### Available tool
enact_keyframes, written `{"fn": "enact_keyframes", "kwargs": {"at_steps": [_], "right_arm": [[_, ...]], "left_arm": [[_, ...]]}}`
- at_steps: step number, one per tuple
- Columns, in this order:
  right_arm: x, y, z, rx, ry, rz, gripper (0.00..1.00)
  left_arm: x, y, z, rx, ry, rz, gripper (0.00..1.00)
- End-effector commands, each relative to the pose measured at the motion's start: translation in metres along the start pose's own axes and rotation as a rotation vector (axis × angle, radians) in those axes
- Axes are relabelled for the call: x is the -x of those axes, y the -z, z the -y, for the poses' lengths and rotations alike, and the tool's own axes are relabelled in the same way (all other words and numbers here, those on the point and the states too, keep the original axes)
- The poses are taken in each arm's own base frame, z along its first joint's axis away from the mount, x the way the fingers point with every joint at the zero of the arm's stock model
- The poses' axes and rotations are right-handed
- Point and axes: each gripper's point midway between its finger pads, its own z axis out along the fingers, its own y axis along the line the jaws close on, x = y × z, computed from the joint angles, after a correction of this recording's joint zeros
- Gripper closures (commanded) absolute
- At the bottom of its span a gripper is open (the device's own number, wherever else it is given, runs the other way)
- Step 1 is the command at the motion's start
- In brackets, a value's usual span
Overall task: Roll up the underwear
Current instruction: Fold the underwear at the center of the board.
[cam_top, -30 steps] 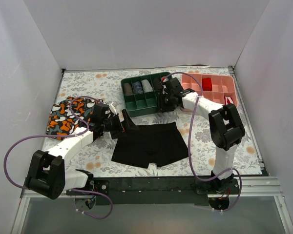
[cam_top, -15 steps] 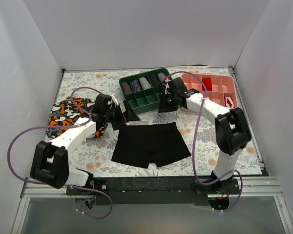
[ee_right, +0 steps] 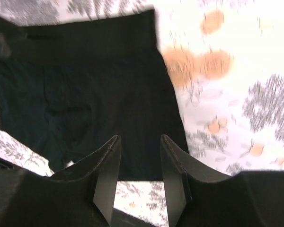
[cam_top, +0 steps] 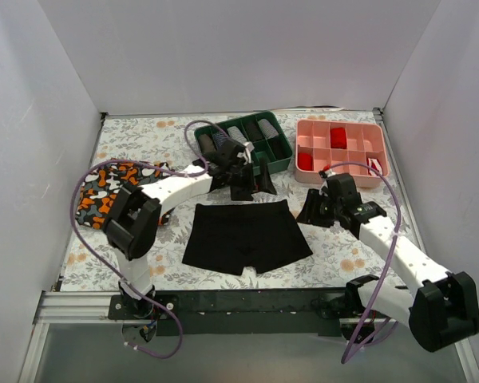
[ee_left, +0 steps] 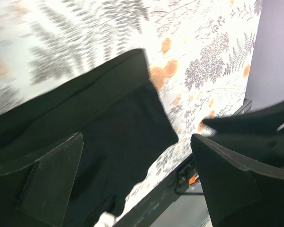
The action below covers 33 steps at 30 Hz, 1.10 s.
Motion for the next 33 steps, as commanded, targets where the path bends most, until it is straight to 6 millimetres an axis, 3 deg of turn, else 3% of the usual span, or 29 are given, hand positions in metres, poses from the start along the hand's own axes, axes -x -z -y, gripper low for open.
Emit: {"fn": "enact_keyframes", "kwargs": {"at_steps": [1, 4, 7, 13, 21, 25, 27, 33], "right_arm": [[-0.034, 0.006, 0.01, 0.007, -0.106, -0.031, 0.53], [-0.055, 0.008, 0.023, -0.021, -0.146, -0.037, 0.54], [-0.071, 0.009, 0.03, -0.031, -0.187, -0.037, 0.55], [-0.088, 0.004, 0.044, -0.075, -0.244, -0.039, 0.56], [-0.091, 0.002, 0.055, -0.128, -0.241, -0.048, 0.56], [-0.093, 0.003, 0.06, -0.158, -0.239, -0.049, 0.56], [-0.095, 0.003, 0.063, -0.166, -0.242, -0.042, 0.56], [-0.093, 0.003, 0.062, -0.148, -0.247, -0.017, 0.56]], "left_arm": [[-0.01, -0.04, 0.034, 0.025, -0.051, -0.039, 0.02], [-0.02, -0.071, 0.044, 0.054, -0.075, -0.09, 0.02], [-0.031, -0.089, 0.04, 0.101, -0.095, -0.131, 0.02], [-0.028, -0.096, 0.045, 0.106, -0.078, -0.147, 0.02], [-0.026, -0.101, 0.044, 0.123, -0.064, -0.156, 0.09], [-0.021, -0.107, 0.054, 0.101, -0.06, -0.171, 0.12], [-0.024, -0.11, 0.051, 0.116, -0.056, -0.184, 0.19], [-0.025, -0.119, 0.036, 0.158, -0.071, -0.182, 0.23]]}}
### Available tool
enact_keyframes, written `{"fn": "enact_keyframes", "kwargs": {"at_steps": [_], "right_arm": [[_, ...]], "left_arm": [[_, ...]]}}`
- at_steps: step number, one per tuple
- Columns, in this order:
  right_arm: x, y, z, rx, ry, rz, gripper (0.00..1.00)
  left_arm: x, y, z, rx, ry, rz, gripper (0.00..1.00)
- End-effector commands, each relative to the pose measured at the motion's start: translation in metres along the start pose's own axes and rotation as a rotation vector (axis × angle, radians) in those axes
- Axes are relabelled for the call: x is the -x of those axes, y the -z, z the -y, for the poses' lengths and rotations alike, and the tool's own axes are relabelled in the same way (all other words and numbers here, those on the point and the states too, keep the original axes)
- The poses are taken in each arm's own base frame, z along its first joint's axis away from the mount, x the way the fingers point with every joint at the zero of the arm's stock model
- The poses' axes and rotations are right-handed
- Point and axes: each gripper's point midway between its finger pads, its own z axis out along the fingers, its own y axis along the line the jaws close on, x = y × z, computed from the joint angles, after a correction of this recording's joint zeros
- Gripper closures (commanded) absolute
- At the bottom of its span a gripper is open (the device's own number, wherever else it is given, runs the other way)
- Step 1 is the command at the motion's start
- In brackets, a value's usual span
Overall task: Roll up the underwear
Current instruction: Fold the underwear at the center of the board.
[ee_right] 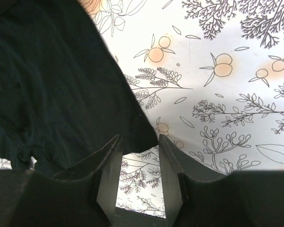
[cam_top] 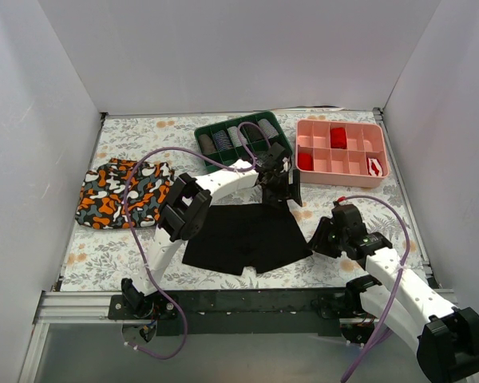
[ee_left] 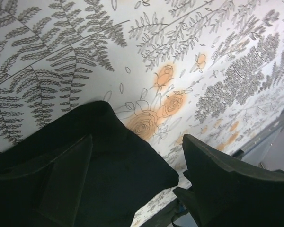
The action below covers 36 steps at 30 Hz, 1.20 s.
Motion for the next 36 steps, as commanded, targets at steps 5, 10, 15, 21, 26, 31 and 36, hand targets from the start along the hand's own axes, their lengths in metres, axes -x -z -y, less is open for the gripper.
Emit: {"fn": "enact_keyframes", "kwargs": {"at_steps": [5, 10, 15, 21, 26, 31, 36], "right_arm": [[0.0, -0.001, 0.003, -0.005, -0.012, 0.009, 0.56], [-0.009, -0.007, 0.004, 0.008, -0.016, -0.023, 0.56], [-0.012, -0.01, 0.005, 0.008, -0.018, -0.036, 0.56], [-0.016, -0.015, 0.004, 0.026, -0.007, -0.053, 0.69], [-0.014, -0.013, -0.003, 0.068, 0.017, -0.047, 0.83], [-0.014, -0.011, -0.007, 0.106, 0.066, -0.045, 0.91], [-0.02, -0.011, -0.011, 0.14, 0.08, -0.069, 0.99]], "left_arm": [[0.008, 0.0, -0.01, 0.071, -0.014, 0.016, 0.32], [0.003, -0.006, -0.02, 0.112, -0.009, -0.008, 0.37], [-0.002, -0.01, -0.025, 0.124, -0.004, -0.025, 0.38], [-0.01, -0.017, -0.032, 0.138, 0.003, -0.069, 0.52], [-0.015, -0.023, -0.036, 0.136, 0.009, -0.086, 0.65], [-0.014, -0.025, -0.037, 0.143, 0.013, -0.082, 0.76], [-0.014, -0.027, -0.041, 0.154, 0.024, -0.083, 0.9]]}}
